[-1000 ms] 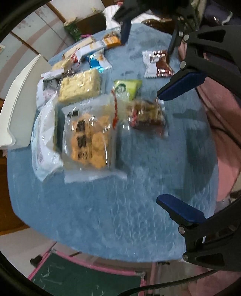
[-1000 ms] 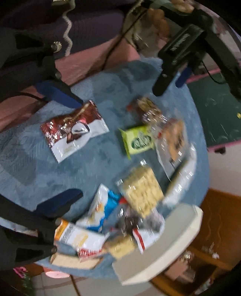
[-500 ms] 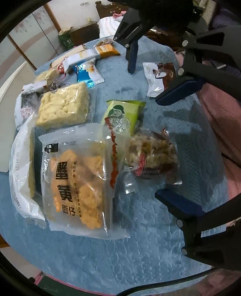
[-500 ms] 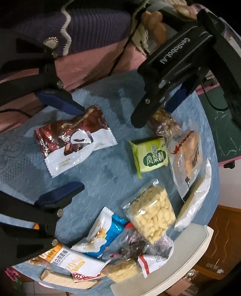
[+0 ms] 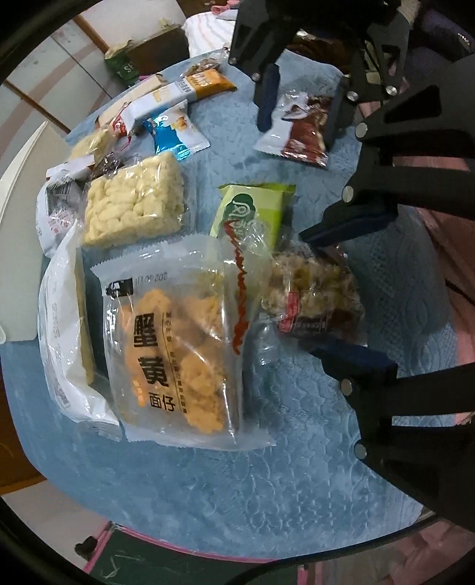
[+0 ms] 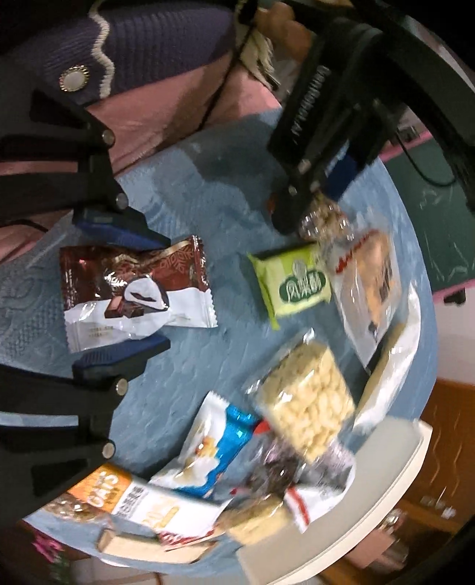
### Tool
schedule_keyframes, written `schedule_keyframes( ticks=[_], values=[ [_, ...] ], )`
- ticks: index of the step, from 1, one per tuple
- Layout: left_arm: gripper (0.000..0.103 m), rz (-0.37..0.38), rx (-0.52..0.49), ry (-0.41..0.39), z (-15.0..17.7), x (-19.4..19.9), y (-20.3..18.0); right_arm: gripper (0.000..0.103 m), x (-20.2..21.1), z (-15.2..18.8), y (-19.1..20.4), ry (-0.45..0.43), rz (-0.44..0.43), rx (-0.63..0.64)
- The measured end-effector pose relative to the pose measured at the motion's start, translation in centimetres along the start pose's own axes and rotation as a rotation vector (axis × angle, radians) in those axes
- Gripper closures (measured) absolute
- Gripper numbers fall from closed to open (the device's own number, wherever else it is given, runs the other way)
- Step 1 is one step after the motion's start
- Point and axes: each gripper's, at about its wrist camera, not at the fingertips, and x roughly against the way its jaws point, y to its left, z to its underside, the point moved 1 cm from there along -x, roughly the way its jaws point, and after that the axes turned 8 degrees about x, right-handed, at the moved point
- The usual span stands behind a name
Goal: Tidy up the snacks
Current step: 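Grasp the small nut bag with the left tool while the right grasps the chocolate wrapper, then carry both snacks into the white bin and open both tools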
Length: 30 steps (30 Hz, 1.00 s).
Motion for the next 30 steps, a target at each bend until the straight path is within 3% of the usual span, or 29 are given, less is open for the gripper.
schedule_keyframes(
  ticks=[10, 18, 21, 24, 30],
  values=[
    [0.056, -0.016, -0.042, -0.022, 0.6, 0.4, -1.3, 0.056, 1.8, 0.6, -2.4, -0.009, 0.051, -0.143],
    [0.056, -0.059, -0.097, -0.085, 1.5, 2.5, -2.4, 0.056, 3.5, 0.6, -3.3, -0.028, 0.085, -0.220],
    [0.056, -0.080, -0.121, -0.125, 1.2, 4.1, -3.0, 0.056, 5.0, 0.5, -4.1, -0.050, 0.105, -0.262],
    [0.056, -0.054, -0.129, -0.172, 0.2, 6.8, -3.6, 0.056, 6.9, 0.2, -5.3, -0.080, 0.122, -0.306],
    [0.056, -0.096, -0.216, -0.352, -4.5, 13.3, -5.6, 0.055, 13.6, -2.1, -9.5, -0.200, 0.204, -0.417]
  ],
)
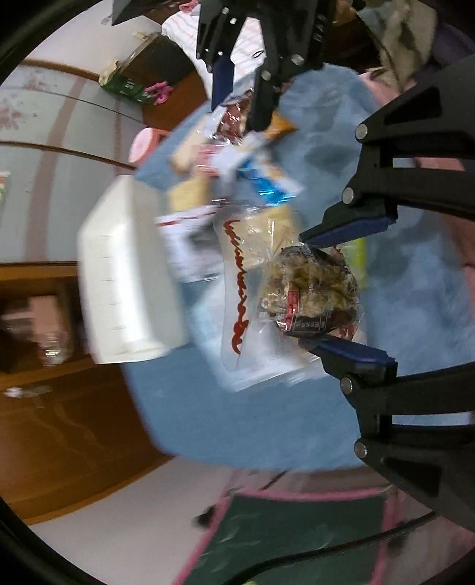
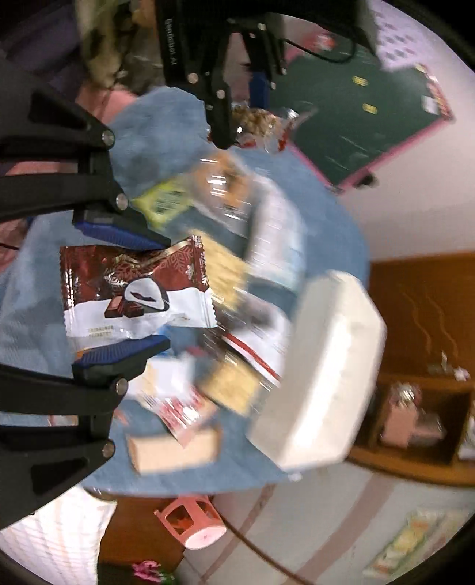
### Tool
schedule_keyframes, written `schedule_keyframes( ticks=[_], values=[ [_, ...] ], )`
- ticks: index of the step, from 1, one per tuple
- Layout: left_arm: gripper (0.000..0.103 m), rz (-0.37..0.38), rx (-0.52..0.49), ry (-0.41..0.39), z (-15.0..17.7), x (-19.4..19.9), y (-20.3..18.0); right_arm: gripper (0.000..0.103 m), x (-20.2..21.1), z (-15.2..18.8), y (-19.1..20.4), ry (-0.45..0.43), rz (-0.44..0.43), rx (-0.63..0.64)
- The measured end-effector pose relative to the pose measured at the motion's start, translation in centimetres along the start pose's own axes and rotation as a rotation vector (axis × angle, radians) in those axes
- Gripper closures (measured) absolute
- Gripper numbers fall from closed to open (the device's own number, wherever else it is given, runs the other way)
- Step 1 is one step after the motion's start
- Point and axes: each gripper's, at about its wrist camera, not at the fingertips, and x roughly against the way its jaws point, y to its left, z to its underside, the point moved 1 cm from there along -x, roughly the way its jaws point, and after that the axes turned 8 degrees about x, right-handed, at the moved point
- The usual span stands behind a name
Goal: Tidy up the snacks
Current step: 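Carry both snacks into the white bin and open both tools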
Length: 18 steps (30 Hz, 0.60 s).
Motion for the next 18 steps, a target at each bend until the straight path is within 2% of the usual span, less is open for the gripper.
schedule_keyframes(
  ticks=[6, 10, 13, 18],
  values=[
    [0.056, -0.072, -0.041, -0.171, -10.1, 2.9, 0.1, 0.055, 5.0, -7.6, -5.6, -0.135, 0.077, -0.131],
    [0.056, -0.117, -0.037, -0.239, -16.3, 2.3, -0.3, 0.055, 6.4, -12.5, -9.6, -0.211, 0.123, -0.192],
    [0.055, -0.135, -0.017, -0.253, -20.5, 0.6, -0.1, 0.055, 5.8, -15.7, -11.7, -0.229, 0.165, -0.222],
    [0.055, -0.097, 0.035, -0.186, -24.7, -4.9, -0.1, 0.055, 1.5, -18.3, -14.6, -0.204, 0.177, -0.288]
  ],
)
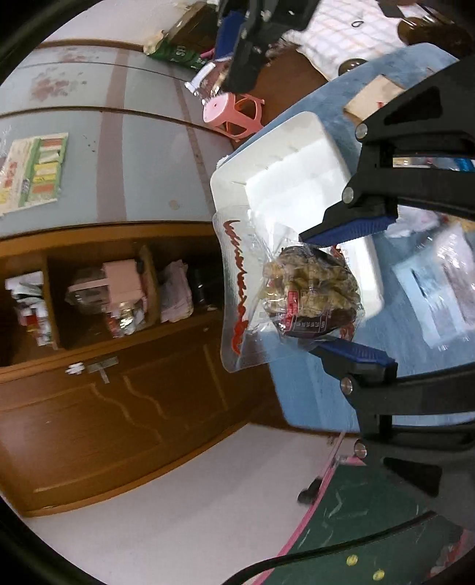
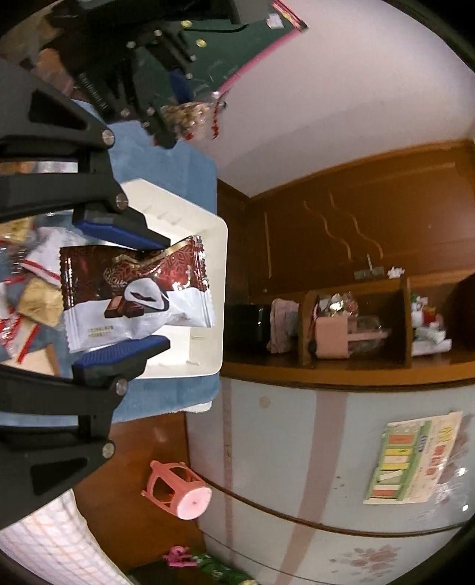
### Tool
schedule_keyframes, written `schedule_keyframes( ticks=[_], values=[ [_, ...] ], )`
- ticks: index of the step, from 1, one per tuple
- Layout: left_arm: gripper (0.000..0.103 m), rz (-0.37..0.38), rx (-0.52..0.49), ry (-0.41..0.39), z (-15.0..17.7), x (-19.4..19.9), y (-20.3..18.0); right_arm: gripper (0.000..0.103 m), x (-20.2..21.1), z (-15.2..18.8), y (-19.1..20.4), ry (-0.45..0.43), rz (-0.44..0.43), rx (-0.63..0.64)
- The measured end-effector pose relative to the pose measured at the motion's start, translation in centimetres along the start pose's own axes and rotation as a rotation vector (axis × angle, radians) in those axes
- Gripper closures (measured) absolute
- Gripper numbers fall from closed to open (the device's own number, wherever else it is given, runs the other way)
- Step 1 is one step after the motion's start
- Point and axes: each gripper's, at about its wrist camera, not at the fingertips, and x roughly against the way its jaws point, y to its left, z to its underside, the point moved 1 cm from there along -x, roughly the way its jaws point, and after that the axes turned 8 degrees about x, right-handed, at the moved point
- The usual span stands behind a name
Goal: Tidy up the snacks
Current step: 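Carry both snacks into the white bin and open both tools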
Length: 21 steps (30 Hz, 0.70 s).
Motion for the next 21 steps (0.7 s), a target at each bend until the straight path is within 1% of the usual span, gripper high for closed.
schedule_keyframes(
  ticks=[4, 6, 7, 8, 10, 12, 13, 15, 17, 21],
  values=[
    [0.054, 0.023, 0.015, 0.053, -0.1, -5.2, -0.9, 0.054, -5.5, 0.6, -0.2, 0.069, 0.029, -0.009],
    [0.053, 0.037, 0.025, 0.080, 0.1, -7.3, -1.1, 0.054, -7.8, 1.3, -0.3, 0.114, 0.029, -0.028],
    [0.049, 0.051, 0.028, 0.086, 0.3, -8.1, -1.2, 0.053, -8.9, 1.5, -0.5, 0.134, 0.020, -0.042],
    [0.035, 0.072, 0.027, 0.093, 0.6, -8.7, -1.3, 0.053, -10.1, 1.9, -0.8, 0.145, 0.001, -0.065],
    [0.017, 0.101, 0.034, 0.104, 1.0, -9.8, -1.4, 0.053, -11.8, 2.8, -1.5, 0.167, -0.033, -0.124],
    [0.017, 0.104, 0.049, 0.103, 1.5, -10.3, -1.3, 0.051, -13.5, 3.9, -2.3, 0.211, -0.066, -0.197],
    [0.017, 0.102, 0.054, 0.115, 1.8, -10.6, -1.3, 0.051, -14.0, 4.3, -2.5, 0.231, -0.075, -0.216],
    [0.017, 0.104, 0.067, 0.145, 2.5, -11.0, -1.0, 0.051, -14.6, 4.9, -2.6, 0.254, -0.066, -0.219],
    [0.017, 0.122, 0.077, 0.168, 3.1, -11.1, -0.8, 0.051, -14.5, 5.3, -2.3, 0.258, -0.052, -0.203],
    [0.015, 0.105, 0.096, 0.148, 3.9, -9.9, -0.2, 0.051, -13.3, 5.7, -2.0, 0.229, -0.044, -0.175]
  ],
)
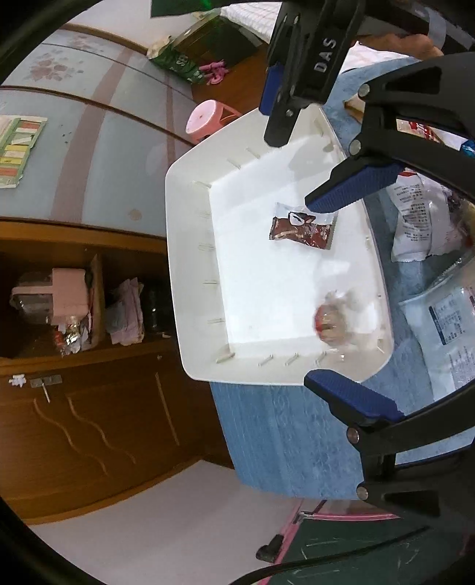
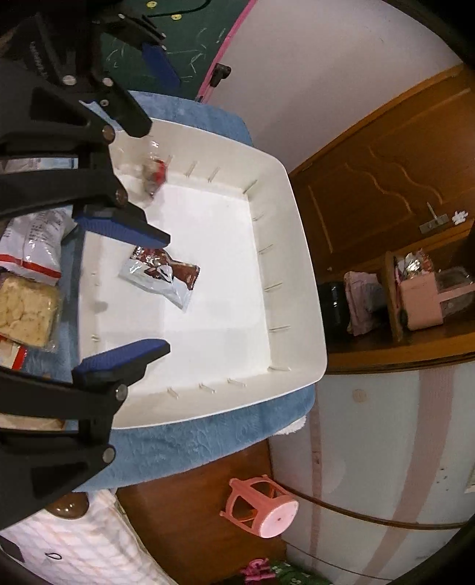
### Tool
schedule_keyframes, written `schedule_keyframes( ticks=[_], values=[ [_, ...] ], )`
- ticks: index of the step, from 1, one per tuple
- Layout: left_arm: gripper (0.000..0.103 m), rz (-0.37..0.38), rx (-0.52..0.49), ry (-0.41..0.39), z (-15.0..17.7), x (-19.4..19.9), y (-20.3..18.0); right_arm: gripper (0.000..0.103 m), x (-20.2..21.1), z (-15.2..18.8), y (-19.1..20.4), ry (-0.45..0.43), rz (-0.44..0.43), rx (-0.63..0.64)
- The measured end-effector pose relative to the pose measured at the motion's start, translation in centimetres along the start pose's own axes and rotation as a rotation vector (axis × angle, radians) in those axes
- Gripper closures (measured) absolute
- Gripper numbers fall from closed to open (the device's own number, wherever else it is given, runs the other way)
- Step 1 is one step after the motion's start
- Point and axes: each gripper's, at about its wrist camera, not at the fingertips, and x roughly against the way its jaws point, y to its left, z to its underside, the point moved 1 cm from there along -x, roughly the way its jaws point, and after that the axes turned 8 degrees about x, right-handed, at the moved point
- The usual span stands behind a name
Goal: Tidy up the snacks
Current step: 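Carry both snacks into the white bin and open both tools, then grasp the orange cake bag with the left tool while the right grasps the puffed-stick bag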
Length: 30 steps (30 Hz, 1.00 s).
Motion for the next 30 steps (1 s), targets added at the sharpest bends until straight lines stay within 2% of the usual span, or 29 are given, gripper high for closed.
schedule_keyframes(
  ticks=[3, 9, 16, 18, 22, 25, 30],
  values=[
    [0.009, -0.027, 0.037, -0.015, 0.5, 1.1, 0.5, 0.051, 1.1, 0.4, 0.5, -0.033, 0.012, 0.023],
    [0.009, -0.094, 0.020, -0.070, 1.9, 4.8, 0.0, 0.051, 4.6, 1.5, 2.1, -0.090, 0.039, 0.081],
    [0.004, -0.081, -0.011, -0.125, 4.0, 11.1, -0.3, 0.051, 10.2, 3.5, 5.2, -0.155, 0.078, 0.197],
    [0.000, -0.079, -0.008, -0.144, 4.6, 13.0, -0.1, 0.051, 11.9, 4.1, 6.0, -0.175, 0.078, 0.215],
    [0.000, -0.053, 0.017, -0.158, 6.2, 16.5, 1.0, 0.051, 15.1, 5.5, 7.3, -0.221, 0.070, 0.244],
    [0.000, -0.043, 0.022, -0.172, 7.4, 18.6, 1.8, 0.050, 16.7, 6.9, 8.2, -0.246, 0.069, 0.265],
    [0.000, -0.069, -0.006, -0.222, 10.1, 21.7, 2.6, 0.050, 17.6, 9.9, 9.3, -0.246, 0.027, 0.280]
  ],
)
